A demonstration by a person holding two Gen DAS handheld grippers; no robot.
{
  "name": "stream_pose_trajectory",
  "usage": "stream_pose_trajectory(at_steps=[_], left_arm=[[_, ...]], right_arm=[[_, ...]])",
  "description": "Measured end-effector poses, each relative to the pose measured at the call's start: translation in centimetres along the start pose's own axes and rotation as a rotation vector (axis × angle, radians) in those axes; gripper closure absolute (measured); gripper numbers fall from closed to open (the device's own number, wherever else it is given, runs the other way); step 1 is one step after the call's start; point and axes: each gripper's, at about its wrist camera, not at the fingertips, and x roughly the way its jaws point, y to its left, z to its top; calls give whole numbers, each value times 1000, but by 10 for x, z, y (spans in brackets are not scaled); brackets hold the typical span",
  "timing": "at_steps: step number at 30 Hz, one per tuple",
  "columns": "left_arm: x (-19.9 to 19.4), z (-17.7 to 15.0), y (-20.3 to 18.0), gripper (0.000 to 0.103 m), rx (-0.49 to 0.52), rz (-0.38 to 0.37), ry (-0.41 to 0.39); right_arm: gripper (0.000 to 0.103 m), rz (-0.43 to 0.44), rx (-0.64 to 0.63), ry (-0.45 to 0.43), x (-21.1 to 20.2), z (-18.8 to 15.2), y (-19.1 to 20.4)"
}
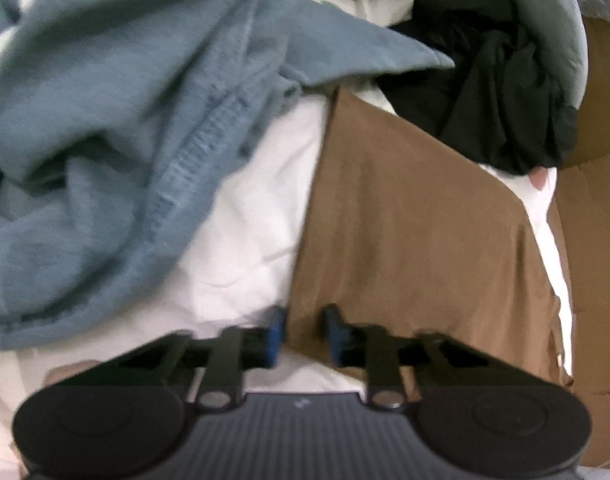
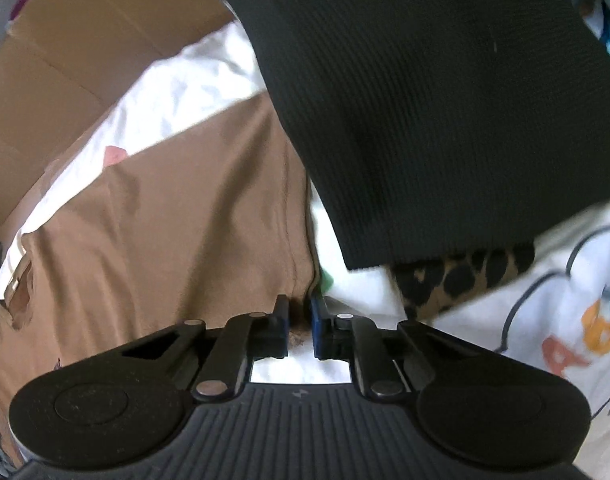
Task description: Fold clothes
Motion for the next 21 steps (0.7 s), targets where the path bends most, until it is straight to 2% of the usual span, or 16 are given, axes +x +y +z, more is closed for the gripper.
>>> stream_pose_trajectory(at_steps=[3,5,10,15,16,17,19,21], left_arm=[[-6,4,2,94,12,3,-28],[-9,8,1,96,25,19,-52],[-12,20,-5,98,74,59,-116],[-9,35,-12,102,118,87,-150],[-8,37,-13,102,125,89,-151],[-7,38,-14,102,130,90,-151],[-5,40,-16,102,137,91,-151],[-3,40,-16,102,139,91,-147]], right_arm=[[96,-24,-29,-28,-2,5,-1],[102,-46,-52,-51,-1,9,0],[102,-75,-77,-73,3,16,-4],[100,-12,-68,-3,4,10,-3],[94,-6,-77,2,3,7,1],[68,-1,-79,12,4,5,4],[41,-7,-61,22,5,2,7],[40,-28,-43,27,7,-2,9]])
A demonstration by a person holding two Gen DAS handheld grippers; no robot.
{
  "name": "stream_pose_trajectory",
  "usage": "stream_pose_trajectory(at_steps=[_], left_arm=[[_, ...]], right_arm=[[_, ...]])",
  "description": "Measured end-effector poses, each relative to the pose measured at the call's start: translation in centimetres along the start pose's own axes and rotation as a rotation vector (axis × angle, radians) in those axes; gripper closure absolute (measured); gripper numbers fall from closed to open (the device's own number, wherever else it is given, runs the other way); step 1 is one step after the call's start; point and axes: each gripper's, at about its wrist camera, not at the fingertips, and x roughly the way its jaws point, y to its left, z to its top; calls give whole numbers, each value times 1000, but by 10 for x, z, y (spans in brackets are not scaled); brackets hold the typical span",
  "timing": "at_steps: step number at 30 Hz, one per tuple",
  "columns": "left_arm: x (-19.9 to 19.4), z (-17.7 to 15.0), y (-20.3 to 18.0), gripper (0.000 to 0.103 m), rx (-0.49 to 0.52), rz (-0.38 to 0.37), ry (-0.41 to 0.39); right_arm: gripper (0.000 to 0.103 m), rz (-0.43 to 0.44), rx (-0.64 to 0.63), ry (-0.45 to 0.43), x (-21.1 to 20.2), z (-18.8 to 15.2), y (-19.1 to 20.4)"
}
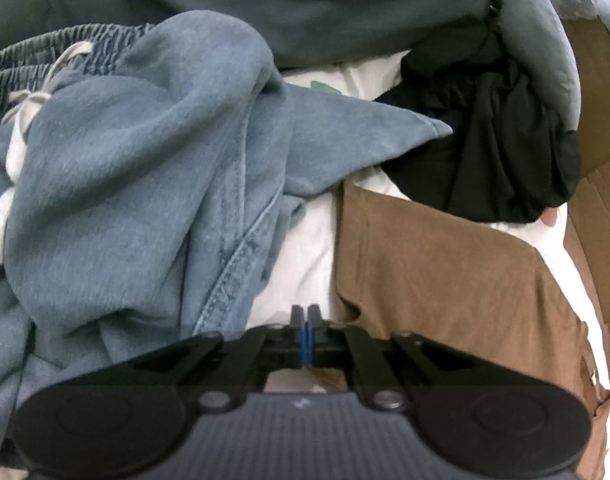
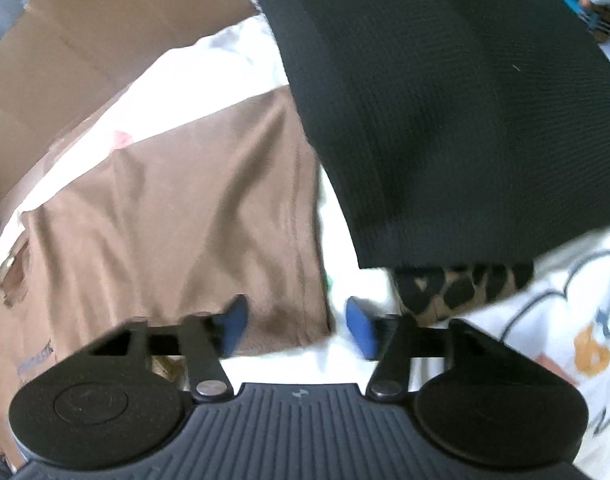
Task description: Fold clothes
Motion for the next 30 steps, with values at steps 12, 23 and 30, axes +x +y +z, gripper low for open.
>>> stream_pose_trajectory(at_steps=[12,23,30], left_arm=[[-12,-4,10,102,-24,-16,-13],[-14,5,5,103,0,12,-28],[-14,14,9,103,-5,53,-57]], right_arm=[[96,38,150,41,20,9,-6],[98,-54,-45,-113,10,32,19],[98,-77,-93,-164,-6,41,3]])
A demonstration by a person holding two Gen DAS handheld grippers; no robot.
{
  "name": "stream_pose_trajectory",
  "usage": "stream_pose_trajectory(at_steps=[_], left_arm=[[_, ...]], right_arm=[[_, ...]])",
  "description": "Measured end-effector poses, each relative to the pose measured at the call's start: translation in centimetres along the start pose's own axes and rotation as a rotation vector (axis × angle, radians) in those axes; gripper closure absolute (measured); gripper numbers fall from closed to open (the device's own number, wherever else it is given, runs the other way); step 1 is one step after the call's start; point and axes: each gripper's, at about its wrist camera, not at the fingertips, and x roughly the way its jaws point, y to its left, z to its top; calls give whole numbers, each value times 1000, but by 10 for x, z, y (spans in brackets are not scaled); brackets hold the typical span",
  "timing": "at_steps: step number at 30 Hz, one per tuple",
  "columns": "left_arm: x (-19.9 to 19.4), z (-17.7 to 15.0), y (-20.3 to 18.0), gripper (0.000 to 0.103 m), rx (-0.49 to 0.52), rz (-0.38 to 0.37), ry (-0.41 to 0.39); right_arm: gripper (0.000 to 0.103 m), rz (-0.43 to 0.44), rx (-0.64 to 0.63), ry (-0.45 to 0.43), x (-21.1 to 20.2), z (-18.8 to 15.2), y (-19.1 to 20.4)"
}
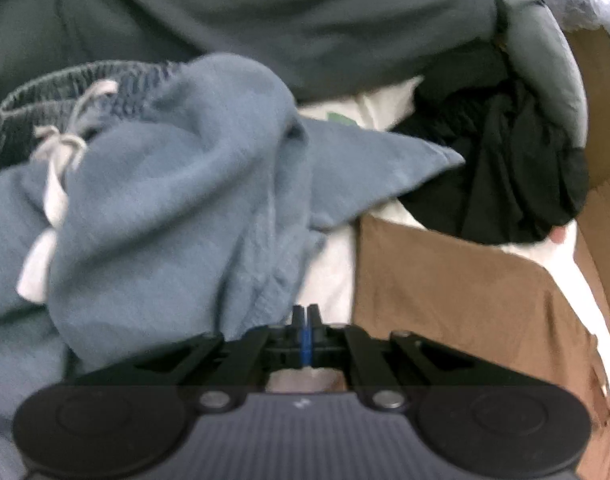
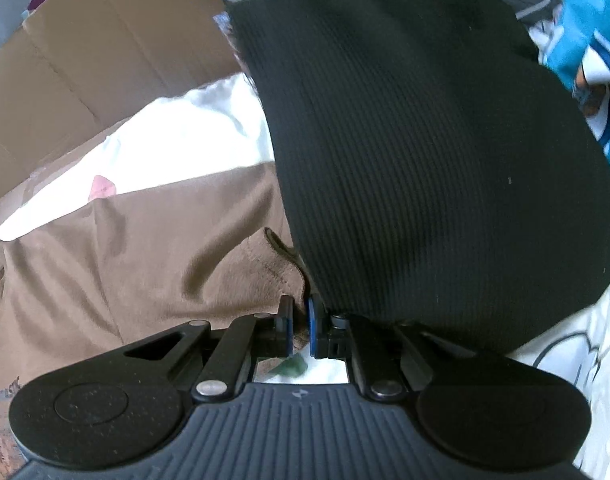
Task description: Fold clothes
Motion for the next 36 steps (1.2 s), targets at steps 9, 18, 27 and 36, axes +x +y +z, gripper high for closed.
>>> stream_pose_trajectory(at_steps=[9,18,27,36], left_arm=[[-4,8,-6,100,79,-34,45],[1,29,-43,84,207,-65,16],[46,51,-60,78,237,-2,35],[71,54,-68,61,265,33,48]], right_arm=[[68,18,-85,125,-4,1,13],[65,72,-104,71,-17,35,34],[65,96,-90,62,-45,23,8],[62,75,-79,64,-43,16,-4]])
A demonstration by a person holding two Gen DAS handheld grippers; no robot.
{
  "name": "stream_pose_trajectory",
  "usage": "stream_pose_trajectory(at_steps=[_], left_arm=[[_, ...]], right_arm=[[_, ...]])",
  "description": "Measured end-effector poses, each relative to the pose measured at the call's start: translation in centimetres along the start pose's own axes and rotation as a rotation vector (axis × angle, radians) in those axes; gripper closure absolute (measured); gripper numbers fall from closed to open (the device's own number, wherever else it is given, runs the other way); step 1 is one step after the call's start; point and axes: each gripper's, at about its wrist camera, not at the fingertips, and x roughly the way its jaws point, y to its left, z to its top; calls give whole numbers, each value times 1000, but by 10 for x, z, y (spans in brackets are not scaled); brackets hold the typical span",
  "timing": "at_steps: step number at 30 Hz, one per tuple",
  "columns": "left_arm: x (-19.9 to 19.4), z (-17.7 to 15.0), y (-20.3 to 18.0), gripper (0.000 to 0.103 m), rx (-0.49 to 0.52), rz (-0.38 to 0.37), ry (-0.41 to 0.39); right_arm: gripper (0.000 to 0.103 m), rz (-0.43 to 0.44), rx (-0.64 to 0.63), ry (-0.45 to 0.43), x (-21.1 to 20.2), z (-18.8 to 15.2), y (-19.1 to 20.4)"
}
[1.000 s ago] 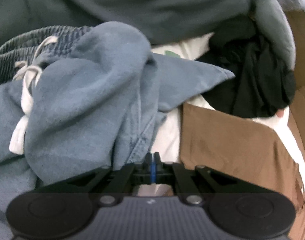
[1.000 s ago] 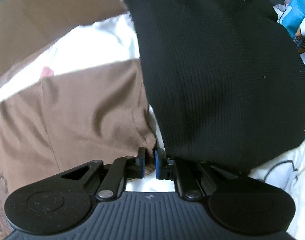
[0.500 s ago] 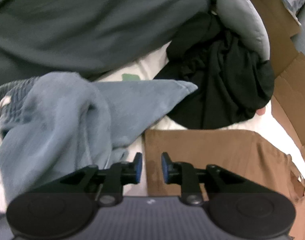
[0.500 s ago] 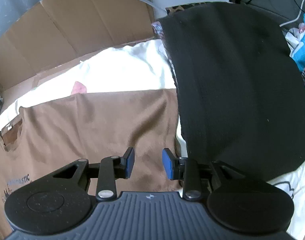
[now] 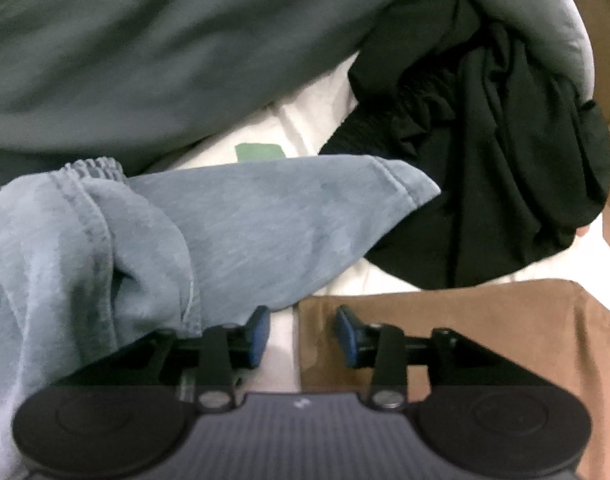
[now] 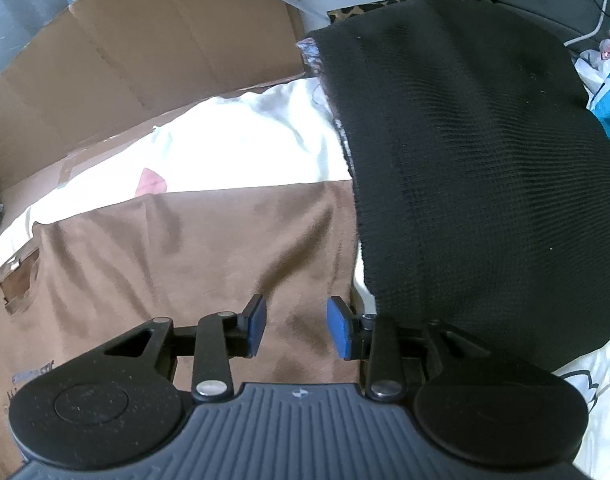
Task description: Fold clothes
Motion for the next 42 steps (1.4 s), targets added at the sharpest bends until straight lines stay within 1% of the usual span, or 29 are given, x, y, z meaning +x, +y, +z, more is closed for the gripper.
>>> stream_pose_trajectory(at_steps=[3,6,7,8,9,10,13,16,18,19,20,22,24,27,29,31,34,36,38,42], left_arm=[[4,0,-4,62,16,5,-4],[8,0,-8,71,40,-10,-12],[10,0,-9,83,47,-26,-10],[11,1,-9,93,53,-42,-8],[12,1,-10,96,63,-52,-6],[11,2,-12,98,82,-46,-8],[2,5,-17,99,140,0,-45],[-7,11,-12,99,141,16,-90],[-8,13,-13,99,157,25,-105],[-7,14,-14,98,167,29,-102],[-4,14,-16,95,174,37,-91],[-1,14,-21,94,185,60,-74],[-4,14,-22,88,177,61,-78],[-14,11,-23,78,161,54,-85],[-22,6,-23,66,151,36,-92],[-31,1,-26,60,153,27,-105],[-43,-8,-29,53,158,19,-121],[-51,-14,-29,52,150,10,-131],[-56,-18,-25,52,120,-17,-131],[-70,-24,-22,52,87,-44,-132]], right_arm=[[62,-8,4,-1,3,2,-1],[62,-11,5,-1,7,3,0],[62,-12,4,-1,9,3,0],[62,-13,3,0,11,3,1],[62,-14,0,1,12,3,1],[62,-16,-3,2,12,2,2],[62,-18,-10,4,10,0,2],[62,-20,-16,2,10,1,3],[62,-23,-14,-1,11,2,2],[62,-25,-12,-2,10,2,2],[62,-27,-10,-3,9,3,1],[62,-28,-10,-7,7,5,1],[62,-27,-15,-12,5,8,2],[62,-23,-43,-26,0,15,5],[62,-22,-59,-32,-2,19,7],[62,-24,-83,-33,3,26,11],[62,-39,-159,-41,8,34,22],[62,-61,-182,-52,12,41,27],[62,-95,-190,-63,17,49,30],[62,-150,-239,-49,29,64,33]])
